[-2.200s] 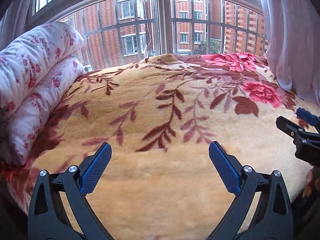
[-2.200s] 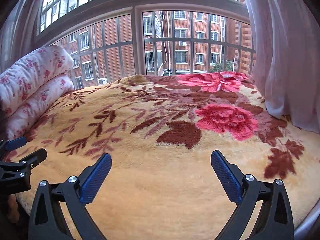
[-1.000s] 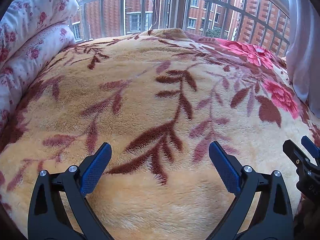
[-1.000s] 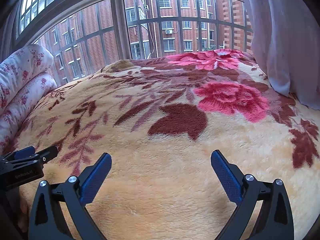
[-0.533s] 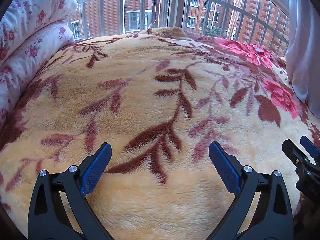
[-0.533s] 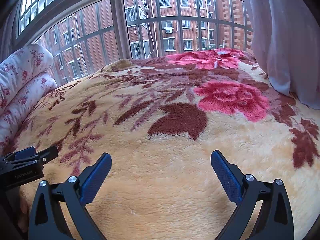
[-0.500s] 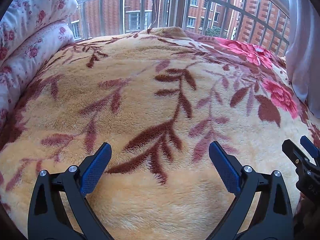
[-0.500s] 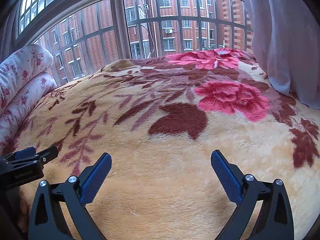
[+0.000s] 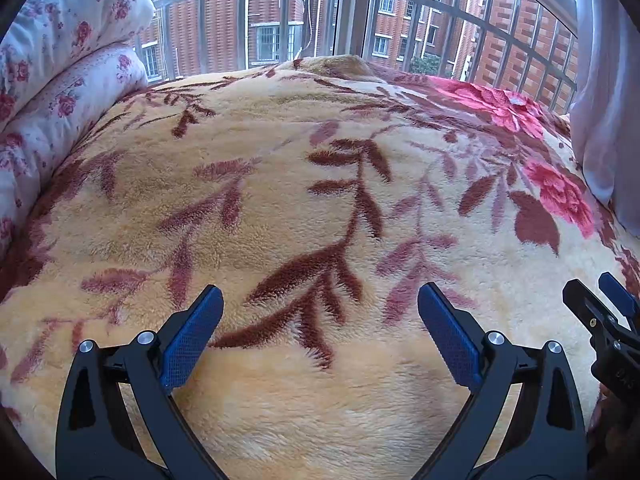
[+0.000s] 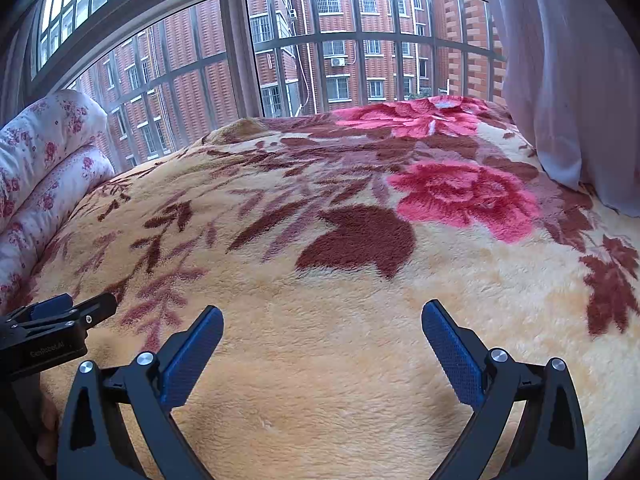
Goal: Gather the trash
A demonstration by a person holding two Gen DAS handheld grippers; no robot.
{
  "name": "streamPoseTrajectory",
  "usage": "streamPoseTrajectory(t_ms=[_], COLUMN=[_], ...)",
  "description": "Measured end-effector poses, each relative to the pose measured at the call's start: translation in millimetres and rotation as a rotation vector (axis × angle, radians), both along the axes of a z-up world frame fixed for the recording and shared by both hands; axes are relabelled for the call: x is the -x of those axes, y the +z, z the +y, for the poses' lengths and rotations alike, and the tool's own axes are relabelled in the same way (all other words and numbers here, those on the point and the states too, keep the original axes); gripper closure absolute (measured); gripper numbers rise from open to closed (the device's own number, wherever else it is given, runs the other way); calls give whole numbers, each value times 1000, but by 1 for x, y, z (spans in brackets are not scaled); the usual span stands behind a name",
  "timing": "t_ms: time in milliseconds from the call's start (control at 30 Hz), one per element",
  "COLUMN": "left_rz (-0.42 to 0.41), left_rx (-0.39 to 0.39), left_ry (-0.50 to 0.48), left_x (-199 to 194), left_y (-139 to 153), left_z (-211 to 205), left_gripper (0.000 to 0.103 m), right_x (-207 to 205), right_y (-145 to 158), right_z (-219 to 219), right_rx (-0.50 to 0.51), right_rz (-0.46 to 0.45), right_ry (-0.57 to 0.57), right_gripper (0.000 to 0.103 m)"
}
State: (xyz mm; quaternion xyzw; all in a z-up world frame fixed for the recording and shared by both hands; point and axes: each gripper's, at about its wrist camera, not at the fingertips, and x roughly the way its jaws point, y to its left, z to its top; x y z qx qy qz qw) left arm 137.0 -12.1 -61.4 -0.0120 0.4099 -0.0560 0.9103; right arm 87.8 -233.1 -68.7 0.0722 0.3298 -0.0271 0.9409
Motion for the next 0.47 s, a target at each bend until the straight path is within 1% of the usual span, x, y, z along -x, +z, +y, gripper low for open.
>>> streamPoseTrajectory(t_ms=[133, 233, 333, 467], left_rz=[-16, -6, 23, 22], left_rx=[-2, -6, 8, 10], left_ry=[-3, 0, -2, 3], left_x=[2, 1, -2, 0], left_y=[1, 0, -2, -2], left_z=[-1, -2, 0, 1], left_gripper=[8, 8, 8, 8], right_x=[0, 0, 0, 0], right_y=[0, 0, -1, -1], right_z=[0, 0, 1, 1], right_rx=[0, -1, -3, -3], right_rz=[0, 1, 1, 1], right_ry=[0, 1, -1, -1], right_gripper=[5, 5, 5, 5])
